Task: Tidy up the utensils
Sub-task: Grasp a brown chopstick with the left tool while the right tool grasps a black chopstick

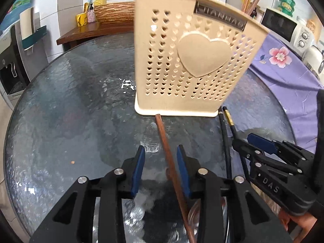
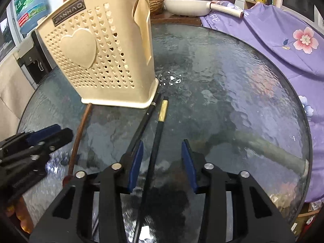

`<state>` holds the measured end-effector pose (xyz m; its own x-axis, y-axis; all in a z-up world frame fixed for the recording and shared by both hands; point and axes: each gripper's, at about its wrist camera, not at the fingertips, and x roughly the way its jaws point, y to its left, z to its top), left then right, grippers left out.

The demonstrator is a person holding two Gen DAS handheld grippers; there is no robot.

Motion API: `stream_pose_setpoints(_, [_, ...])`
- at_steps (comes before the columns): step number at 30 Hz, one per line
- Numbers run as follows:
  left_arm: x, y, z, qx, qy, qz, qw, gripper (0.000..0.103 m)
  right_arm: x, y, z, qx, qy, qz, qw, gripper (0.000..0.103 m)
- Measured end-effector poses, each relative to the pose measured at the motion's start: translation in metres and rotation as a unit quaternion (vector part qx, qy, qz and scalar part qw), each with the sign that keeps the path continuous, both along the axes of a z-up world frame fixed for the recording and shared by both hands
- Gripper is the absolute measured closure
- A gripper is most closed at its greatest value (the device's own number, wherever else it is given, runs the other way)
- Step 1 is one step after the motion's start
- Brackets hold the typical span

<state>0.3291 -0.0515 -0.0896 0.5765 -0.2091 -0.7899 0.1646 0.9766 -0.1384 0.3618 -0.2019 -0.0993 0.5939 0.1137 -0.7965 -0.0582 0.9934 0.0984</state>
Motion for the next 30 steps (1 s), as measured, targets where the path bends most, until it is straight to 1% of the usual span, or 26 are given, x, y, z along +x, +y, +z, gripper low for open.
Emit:
stream_pose_setpoints(2, [0.004,-0.003,-0.004,-0.005,0.005,-0.001,1.0000,0.072,0.005,0.002,-0.001,-0.005,-0.002,-0.003,1.000,0.066])
stream_pose_setpoints(4, [0.006,-0.007,-0.007,0.004,0.006,0.000,1.0000,0.074,0.011,0.002,-0.001,-0.010,-0.003,-0.008,1.000,0.066])
stream_pose_setpoints(6, [0.006,-0.010,-0.007,0.016,0.000,0.003,0.9999,0.076,0.016,0.001,-0.001,-0.012,-0.002,-0.011,1.000,0.069])
stream_pose_setpoints(8, [0.008,-0.011,-0.007,0.019,-0.001,0.003,0.9998,0.078,0.022,0.000,-0.001,-0.017,-0.002,-0.014,1.000,0.074])
stream_pose_setpoints(10, [0.012,-0.011,-0.007,0.021,-0.002,0.006,0.9997,0.083,0.029,0.002,-0.002,-0.024,-0.003,-0.018,1.000,0.076])
stream_pose_setpoints(15, [0.018,-0.015,-0.008,0.037,-0.007,0.006,0.9993,0.087,0.044,0.004,-0.003,-0.037,-0.007,-0.020,0.999,0.076])
stream_pose_setpoints(19, [0.016,-0.016,-0.009,0.045,-0.015,0.008,0.9989,0.091,0.047,0.005,-0.004,-0.039,-0.008,-0.021,0.999,0.078])
stream_pose_setpoints(21, [0.014,-0.015,-0.010,0.047,-0.019,0.011,0.9986,0.093,0.046,0.004,-0.005,-0.041,-0.011,-0.022,0.999,0.080])
stream_pose_setpoints(23, [0.014,-0.013,-0.010,0.040,-0.018,0.015,0.9989,0.094,0.046,0.005,-0.005,-0.045,-0.015,-0.026,0.999,0.088])
stream_pose_setpoints(25, [0.014,-0.013,-0.010,0.042,-0.016,0.014,0.9989,0.094,0.044,0.006,-0.006,-0.046,-0.016,-0.024,0.999,0.093])
stream_pose_setpoints(30, [0.007,-0.012,-0.011,0.037,-0.017,0.014,0.9991,0.096,0.040,0.005,-0.007,-0.040,-0.019,-0.024,0.999,0.094])
